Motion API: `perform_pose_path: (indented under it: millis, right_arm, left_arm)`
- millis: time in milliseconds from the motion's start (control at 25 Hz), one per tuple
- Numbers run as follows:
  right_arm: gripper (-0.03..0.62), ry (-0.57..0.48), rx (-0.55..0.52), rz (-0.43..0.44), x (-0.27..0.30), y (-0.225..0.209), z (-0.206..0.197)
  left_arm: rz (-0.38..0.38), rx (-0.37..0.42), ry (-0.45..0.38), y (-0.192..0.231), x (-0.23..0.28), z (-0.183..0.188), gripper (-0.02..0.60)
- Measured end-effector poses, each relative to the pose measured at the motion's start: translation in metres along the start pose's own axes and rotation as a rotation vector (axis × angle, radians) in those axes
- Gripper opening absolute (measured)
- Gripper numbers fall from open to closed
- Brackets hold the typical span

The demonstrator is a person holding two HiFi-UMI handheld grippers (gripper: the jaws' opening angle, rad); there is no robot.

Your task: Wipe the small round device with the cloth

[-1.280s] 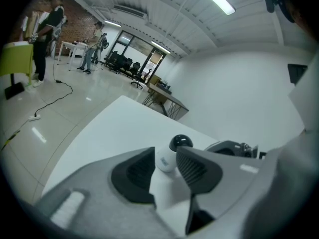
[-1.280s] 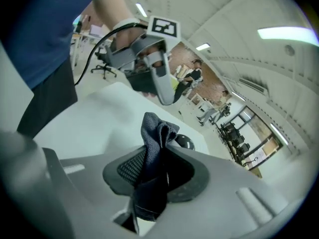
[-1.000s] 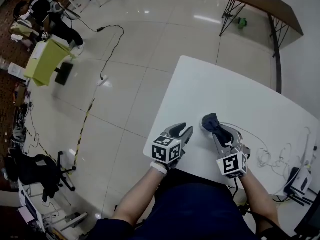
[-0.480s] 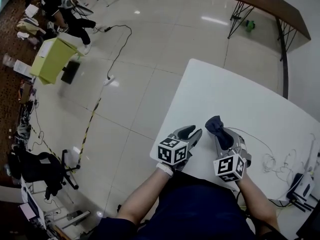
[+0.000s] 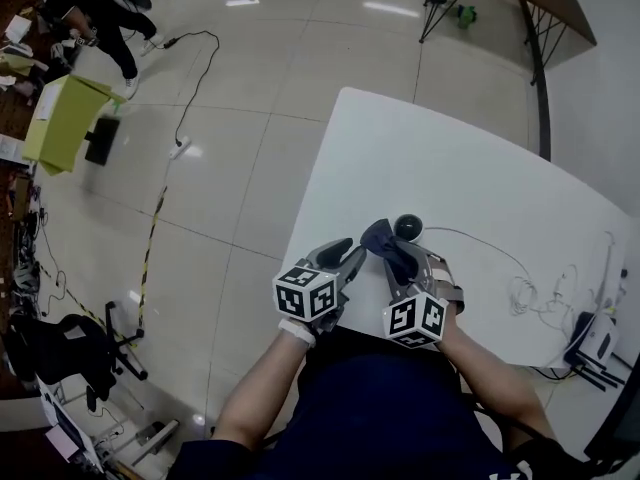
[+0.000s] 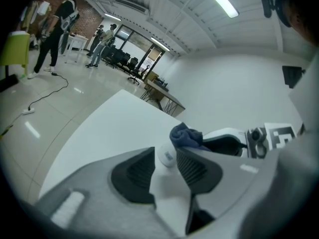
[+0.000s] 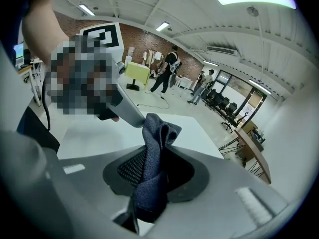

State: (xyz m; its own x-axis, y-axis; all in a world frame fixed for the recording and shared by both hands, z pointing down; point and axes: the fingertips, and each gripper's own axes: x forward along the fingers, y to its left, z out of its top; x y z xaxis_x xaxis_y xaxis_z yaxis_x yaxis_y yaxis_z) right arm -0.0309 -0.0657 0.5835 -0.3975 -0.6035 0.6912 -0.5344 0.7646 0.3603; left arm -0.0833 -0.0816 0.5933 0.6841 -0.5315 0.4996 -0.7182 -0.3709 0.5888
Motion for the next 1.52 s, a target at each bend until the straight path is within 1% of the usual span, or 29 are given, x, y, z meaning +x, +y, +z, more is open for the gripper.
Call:
perform_pose_path:
  millis: [80, 160, 240, 280, 320, 400, 480, 560, 640, 720, 800, 840, 920, 960, 1000, 1120, 1240, 1320, 1360, 1440, 1520]
  right_arm:
    - [0.106, 0.018, 0.025, 0.026, 0.007, 0.008, -0.006]
    - [0.106, 0.033, 0.08, 0.055, 0.011, 0.013, -0.012]
    - [0.106, 0.011, 0.179, 0.098, 0.01, 0.014, -0.012]
    - [0.106, -0.024, 0.247, 0.125, 0.007, 0.014, -0.007]
    - [0.106, -0.071, 0.327, 0.155, 0.003, 0.013, -0.001]
    - [0.106, -0.16, 0.513, 0.213, -0.005, 0.008, 0.01]
    - [0.106, -0.214, 0.729, 0.269, -0.012, -0.003, 0.015]
    - [0.106, -0.286, 0.954, 0.348, -0.022, -0.017, 0.022]
    - [0.106, -0.38, 1.14, 0.451, -0.035, -0.03, 0.03]
    - [0.107, -0.465, 1.278, 0.55, -0.046, -0.038, 0.035]
    - [0.109, -0.533, 1.359, 0.623, -0.055, -0.043, 0.038]
    - [0.112, -0.556, 1.379, 0.649, -0.058, -0.043, 0.04]
    - [0.122, -0.584, 1.406, 0.686, -0.062, -0.042, 0.043]
    - [0.128, -0.593, 1.42, 0.697, -0.063, -0.041, 0.044]
    - [0.138, -0.603, 1.434, 0.703, -0.065, -0.041, 0.044]
    - [0.178, -0.634, 1.457, 0.697, -0.068, -0.043, 0.041]
    - [0.192, -0.659, 1.457, 0.645, -0.072, -0.051, 0.035]
    - [0.192, -0.666, 1.473, 0.582, -0.073, -0.059, 0.025]
    - [0.192, -0.664, 1.486, 0.543, -0.073, -0.064, 0.017]
    - [0.19, -0.655, 1.519, 0.462, -0.071, -0.072, 0.0]
    - [0.187, -0.644, 1.543, 0.376, -0.071, -0.079, -0.018]
  left_arm:
    - [-0.003, -0.013, -0.002, 0.005, -0.003, -0.003, 0.137]
    - [-0.011, -0.03, -0.008, 0.008, -0.006, -0.005, 0.137]
    - [-0.034, -0.048, -0.017, 0.007, -0.009, -0.005, 0.137]
    - [-0.057, -0.059, -0.024, 0.006, -0.01, -0.005, 0.141]
    - [-0.088, -0.072, -0.035, 0.003, -0.012, -0.004, 0.144]
    - [-0.176, -0.112, -0.069, -0.005, -0.017, 0.002, 0.148]
    - [-0.269, -0.145, -0.107, -0.014, -0.024, 0.011, 0.152]
    - [-0.344, -0.154, -0.132, -0.023, -0.028, 0.021, 0.166]
    - [-0.423, -0.164, -0.146, -0.037, -0.03, 0.03, 0.21]
    - [-0.526, -0.183, -0.151, -0.058, -0.032, 0.038, 0.258]
    - [-0.615, -0.172, -0.13, -0.081, -0.031, 0.042, 0.279]
    - [-0.646, -0.151, -0.111, -0.091, -0.03, 0.041, 0.279]
    - [-0.685, -0.1, -0.076, -0.106, -0.029, 0.037, 0.274]
    - [-0.693, -0.081, -0.066, -0.11, -0.028, 0.035, 0.22]
    - [-0.693, -0.071, -0.061, -0.112, -0.026, 0.033, 0.156]
    - [-0.667, -0.058, -0.062, -0.112, -0.021, 0.031, 0.111]
    - [-0.631, -0.007, -0.06, -0.112, -0.018, 0.036, 0.097]
    - [-0.597, 0.05, -0.039, -0.109, -0.012, 0.04, 0.095]
    - [-0.578, 0.084, -0.015, -0.106, -0.007, 0.041, 0.094]
    - [-0.548, 0.166, 0.058, -0.105, 0.007, 0.039, 0.092]
    - [-0.52, 0.269, 0.138, -0.108, 0.02, 0.036, 0.089]
